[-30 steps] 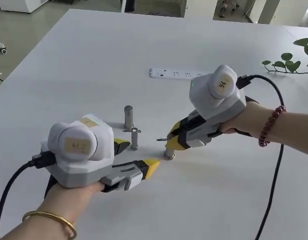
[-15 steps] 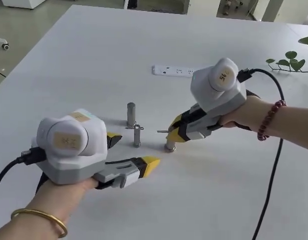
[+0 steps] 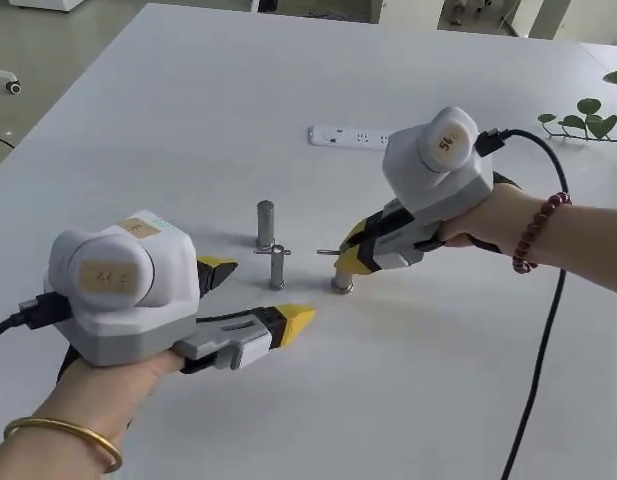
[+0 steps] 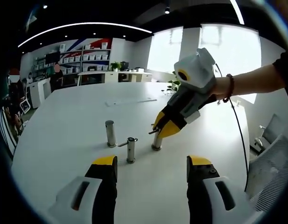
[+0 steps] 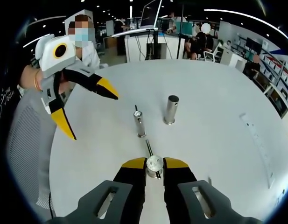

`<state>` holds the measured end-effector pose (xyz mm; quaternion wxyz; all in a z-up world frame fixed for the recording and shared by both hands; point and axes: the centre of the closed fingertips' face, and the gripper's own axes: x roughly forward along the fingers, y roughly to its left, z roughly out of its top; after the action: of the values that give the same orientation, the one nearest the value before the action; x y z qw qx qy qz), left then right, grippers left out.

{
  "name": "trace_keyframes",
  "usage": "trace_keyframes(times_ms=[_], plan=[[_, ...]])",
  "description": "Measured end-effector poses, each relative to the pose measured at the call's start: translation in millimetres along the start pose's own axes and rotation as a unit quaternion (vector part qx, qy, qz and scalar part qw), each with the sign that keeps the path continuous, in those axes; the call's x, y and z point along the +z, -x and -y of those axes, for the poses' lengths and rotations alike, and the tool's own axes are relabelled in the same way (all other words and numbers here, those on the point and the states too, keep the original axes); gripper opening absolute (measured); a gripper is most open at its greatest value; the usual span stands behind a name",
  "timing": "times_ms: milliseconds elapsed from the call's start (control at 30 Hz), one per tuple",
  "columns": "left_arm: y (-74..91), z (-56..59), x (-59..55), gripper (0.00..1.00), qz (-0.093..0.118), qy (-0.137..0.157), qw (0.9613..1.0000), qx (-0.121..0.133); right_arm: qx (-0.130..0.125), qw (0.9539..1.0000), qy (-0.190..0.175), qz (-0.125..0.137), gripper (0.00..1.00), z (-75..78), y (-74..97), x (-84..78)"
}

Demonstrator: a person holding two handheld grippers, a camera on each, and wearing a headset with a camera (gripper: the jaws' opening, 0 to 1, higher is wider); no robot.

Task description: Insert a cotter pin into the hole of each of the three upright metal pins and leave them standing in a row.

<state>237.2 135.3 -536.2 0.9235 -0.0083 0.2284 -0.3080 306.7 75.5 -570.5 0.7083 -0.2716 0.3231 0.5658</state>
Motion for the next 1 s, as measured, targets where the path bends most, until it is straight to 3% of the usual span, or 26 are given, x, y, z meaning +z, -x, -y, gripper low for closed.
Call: trace_keyframes(times_ms=[567, 800, 1000], plan=[[-3.0, 2.3, 3.7, 0.63, 0.002, -0.008, 1.0000, -0.006, 0.011, 0.9997, -0.019, 0.013, 0.13, 1.1, 0.6, 0.6], [-2.1, 0.2, 4.5, 0.67, 0.001, -0.015, 0.9999, -0.001, 0.011, 0.9986, -0.035, 0.038, 0.20, -5.1, 7.6, 16.9], [0.1, -2.3, 7.5, 0.72, 0.005, -0.017, 0.9998, 0.002, 0.005, 0.9944, -0.069, 0.080, 0.25, -5.0, 9.8, 42.3]])
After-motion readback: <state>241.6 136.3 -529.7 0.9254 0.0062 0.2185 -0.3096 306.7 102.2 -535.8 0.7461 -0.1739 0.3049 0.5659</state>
